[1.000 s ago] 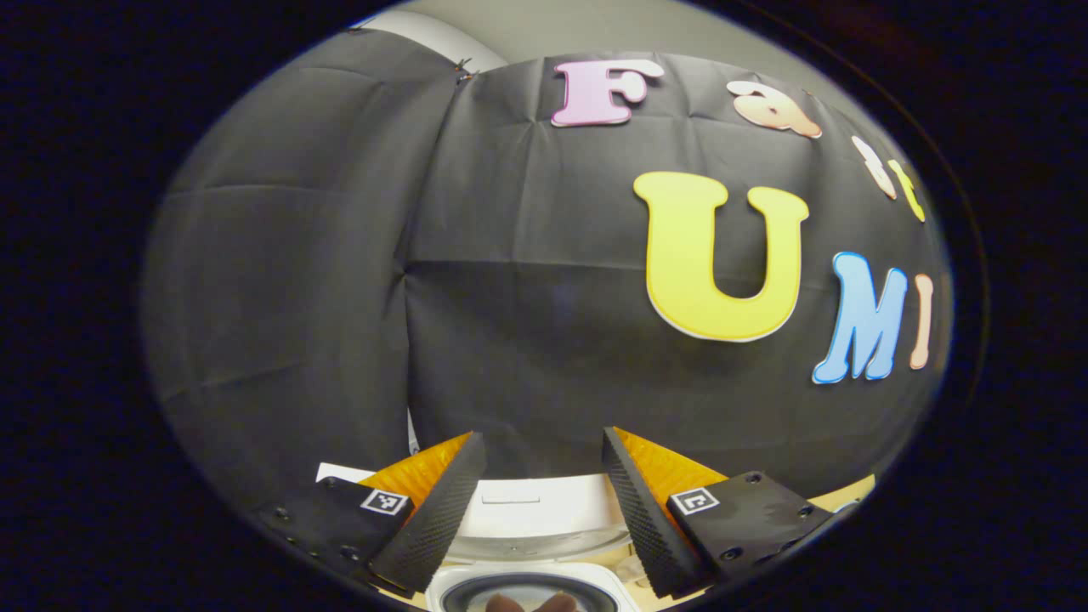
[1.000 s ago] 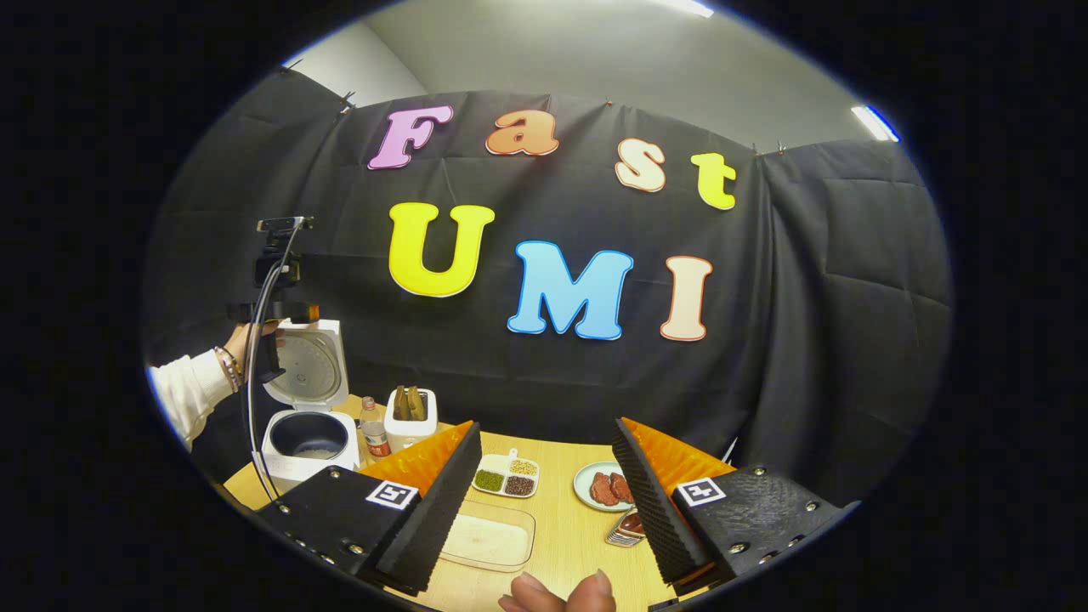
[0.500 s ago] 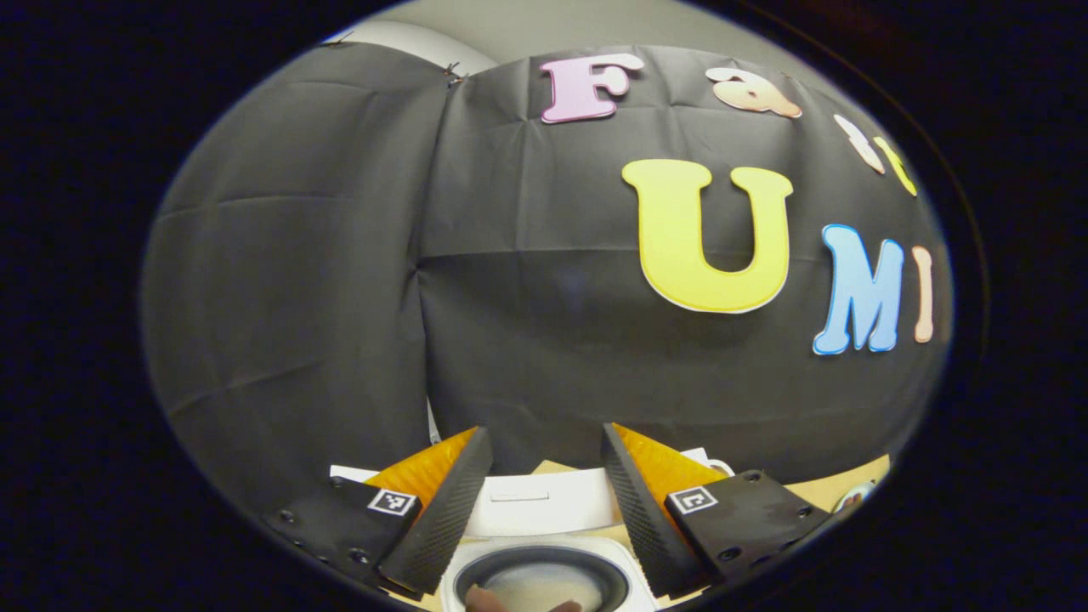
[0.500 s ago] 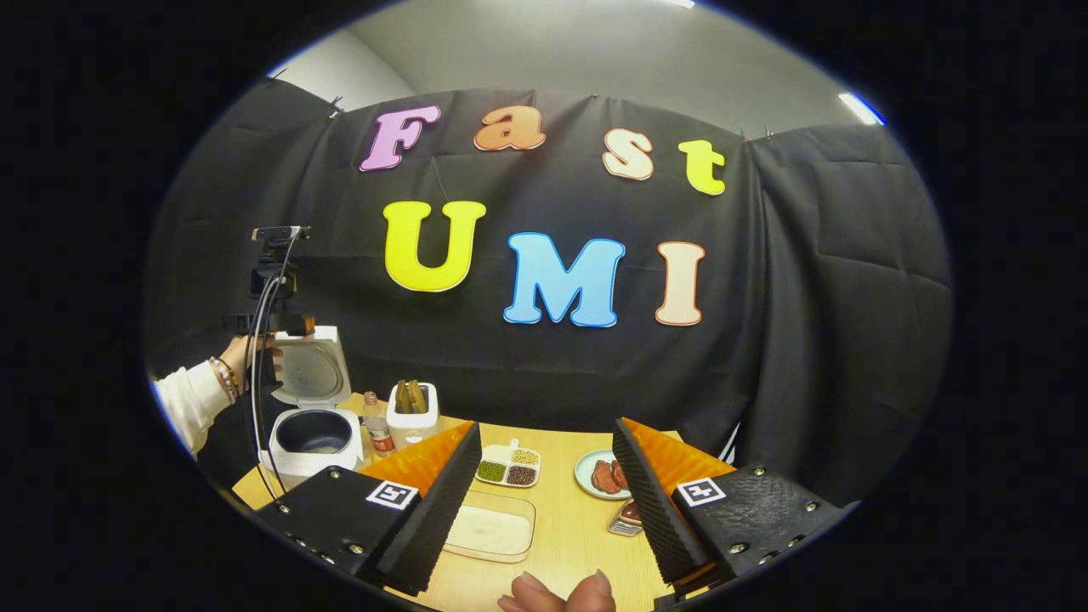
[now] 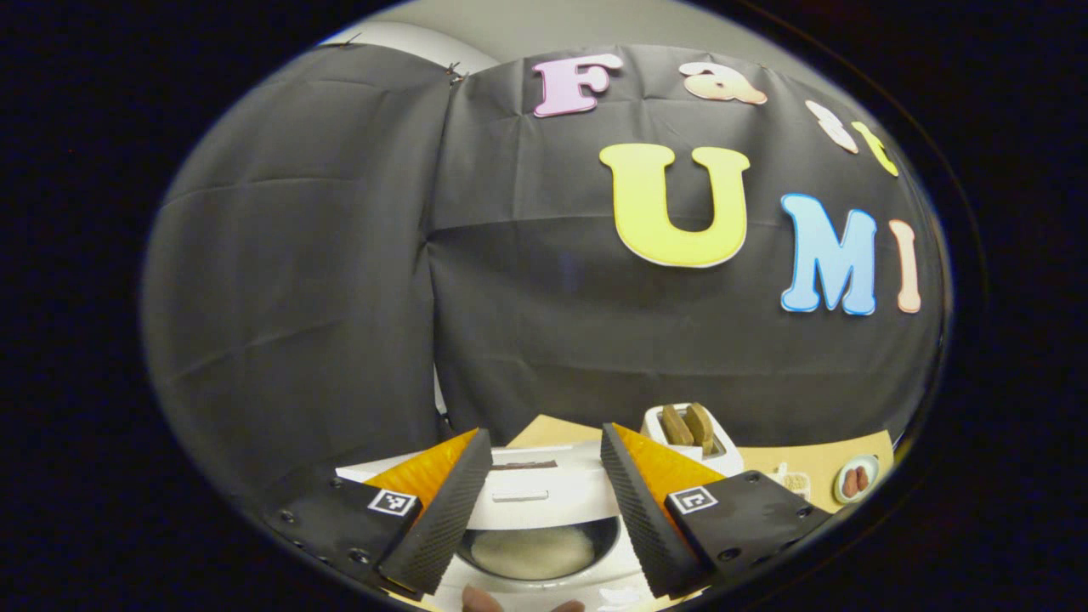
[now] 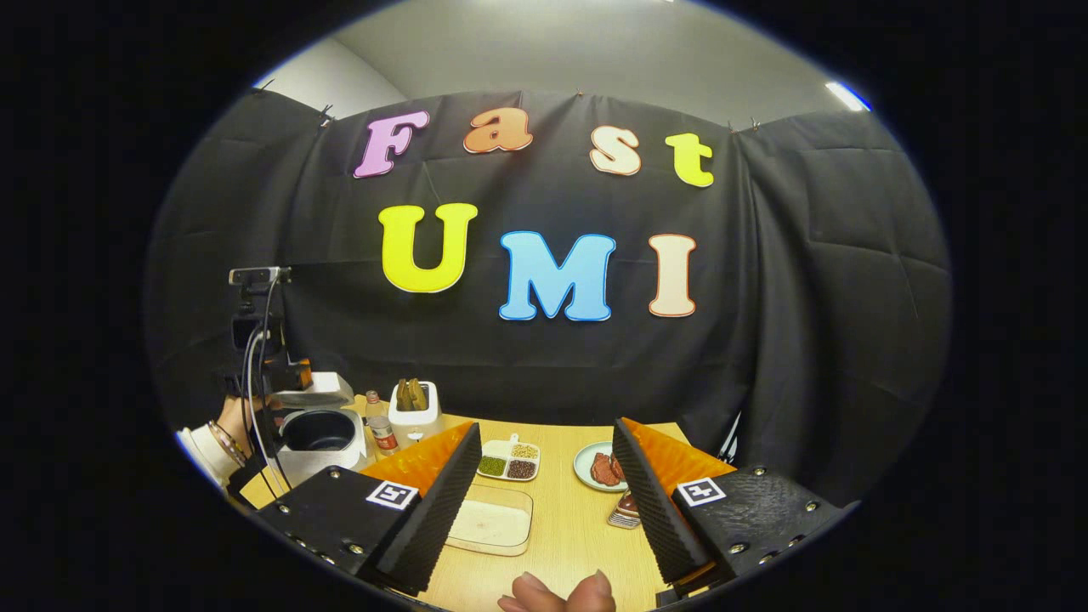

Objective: Close the left gripper, press the button to open the rice cooker; take a wooden spoon from the chopstick holder with the right hand, scoop a spoonful of rice and pour it into the rice cooker, then put the wooden spoon back into the chopstick holder.

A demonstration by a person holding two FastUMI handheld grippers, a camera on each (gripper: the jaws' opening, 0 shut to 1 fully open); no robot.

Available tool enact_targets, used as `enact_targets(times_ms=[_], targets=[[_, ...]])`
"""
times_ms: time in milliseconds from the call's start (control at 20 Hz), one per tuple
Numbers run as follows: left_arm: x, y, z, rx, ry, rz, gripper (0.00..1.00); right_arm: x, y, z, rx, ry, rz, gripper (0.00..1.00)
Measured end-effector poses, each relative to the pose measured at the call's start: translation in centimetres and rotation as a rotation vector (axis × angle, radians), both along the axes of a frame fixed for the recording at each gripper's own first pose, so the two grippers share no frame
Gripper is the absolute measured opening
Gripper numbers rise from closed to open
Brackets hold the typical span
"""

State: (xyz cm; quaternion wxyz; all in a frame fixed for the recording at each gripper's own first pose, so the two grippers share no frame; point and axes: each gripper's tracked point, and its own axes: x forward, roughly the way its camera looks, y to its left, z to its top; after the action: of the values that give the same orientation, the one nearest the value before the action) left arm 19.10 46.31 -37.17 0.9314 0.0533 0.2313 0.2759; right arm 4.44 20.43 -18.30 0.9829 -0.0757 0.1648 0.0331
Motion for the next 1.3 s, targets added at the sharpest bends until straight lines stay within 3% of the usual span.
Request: enact_targets(times_ms=[200, 500, 600, 900, 1000, 1100, 1300], targets=[[-3.8, -2.0, -4.4, -0.018, 0.051, 0.022, 0.93, -1.0, -1.3, -0.2, 0.002, 0.008, -0.020, 0.95], [-8.0, -1.7, -12.8, -0.100, 0.254, 0.081, 0.92, -2.2, -2.4, -1.0, 0.025, 0.033, -0.044, 0.95], [-6.9, -1.1, -12.1, -0.040, 0.221, 0.057, 0.93, -2.3, -2.2, -1.2, 0.031, 0.039, -0.041, 0.95], [-7.8, -1.9, -12.1, -0.095, 0.209, 0.042, 0.93, -2.3, -1.3, -1.5, 0.050, 0.044, -0.021, 0.95], [-8.4, -1.7, -11.1, -0.024, 0.267, 0.026, 0.94, -2.5, -1.0, -1.7, 0.064, 0.054, -0.002, 0.95], [-7.1, -1.8, -6.6, 0.063, 0.163, -0.022, 1.00, -2.7, -1.3, -2.3, 0.060, 0.072, 0.003, 0.95], [-8.6, -7.0, 0.7, -0.045, 0.010, -0.081, 0.98, -2.6, -1.6, -2.0, 0.055, 0.067, 0.018, 0.95]])
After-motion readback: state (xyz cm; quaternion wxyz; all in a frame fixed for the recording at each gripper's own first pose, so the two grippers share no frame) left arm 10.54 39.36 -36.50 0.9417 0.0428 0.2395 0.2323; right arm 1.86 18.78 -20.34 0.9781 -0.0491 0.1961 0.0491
